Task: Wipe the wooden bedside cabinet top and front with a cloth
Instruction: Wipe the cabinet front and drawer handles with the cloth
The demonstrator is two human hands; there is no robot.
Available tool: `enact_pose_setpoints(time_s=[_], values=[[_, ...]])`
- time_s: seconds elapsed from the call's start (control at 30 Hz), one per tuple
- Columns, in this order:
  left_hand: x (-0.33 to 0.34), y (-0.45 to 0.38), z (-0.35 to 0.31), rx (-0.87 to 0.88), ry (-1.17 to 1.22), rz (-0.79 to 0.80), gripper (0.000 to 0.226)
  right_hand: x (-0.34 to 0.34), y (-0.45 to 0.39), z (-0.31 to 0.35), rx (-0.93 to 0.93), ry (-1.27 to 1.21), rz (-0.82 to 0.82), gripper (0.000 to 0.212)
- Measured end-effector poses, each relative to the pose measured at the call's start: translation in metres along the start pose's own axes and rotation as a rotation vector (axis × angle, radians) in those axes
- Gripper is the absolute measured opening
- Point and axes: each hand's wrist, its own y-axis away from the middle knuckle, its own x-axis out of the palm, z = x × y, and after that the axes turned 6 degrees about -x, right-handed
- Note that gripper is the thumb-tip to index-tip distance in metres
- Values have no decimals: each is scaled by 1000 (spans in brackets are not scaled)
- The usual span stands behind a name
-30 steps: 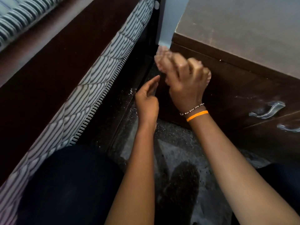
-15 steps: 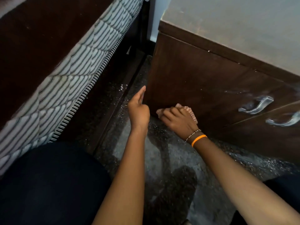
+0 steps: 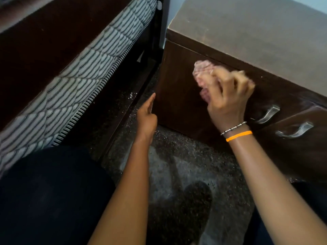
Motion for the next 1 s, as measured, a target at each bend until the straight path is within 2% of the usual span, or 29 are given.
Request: enact_pose_setpoints(time_s=[0.03,0.17,0.3,0.37,0.4,0.47,0.57,0.63,0.67,0.73,0.87,1.0], values=[[0,1,0,1,-8,14,82,7,13,5,-41,-16,29,20],[-4,0,2,8,-51,78,86,39,55,29,-340,-125,223,42],[-11,2,-1,28,-194,146,84,55,86,54,-581,-139,502,37],[-13,3,-1,32,-227,159,86,52,91,52,-686,-161,540,36],[-13,3,-1,33,-232,163,86,49,90,47,-705,-187,505,35],[-15,2,0,35,-220,161,87,40,82,37,-628,-252,397,32],[-17,-2,0,33,-191,144,85,20,52,26,-291,-241,192,37],[-16,-2,0,25,-172,143,86,14,34,20,-104,-149,83,29],[-16,-1,0,16,-158,140,87,14,30,18,-69,-125,76,24],[-16,-1,2,18,-129,128,86,22,31,19,-150,-101,127,26],[-20,-11,14,32,-105,99,84,57,60,48,-527,-13,295,37],[-27,-16,33,-50,-78,-51,64,85,67,89,-575,-40,391,35]])
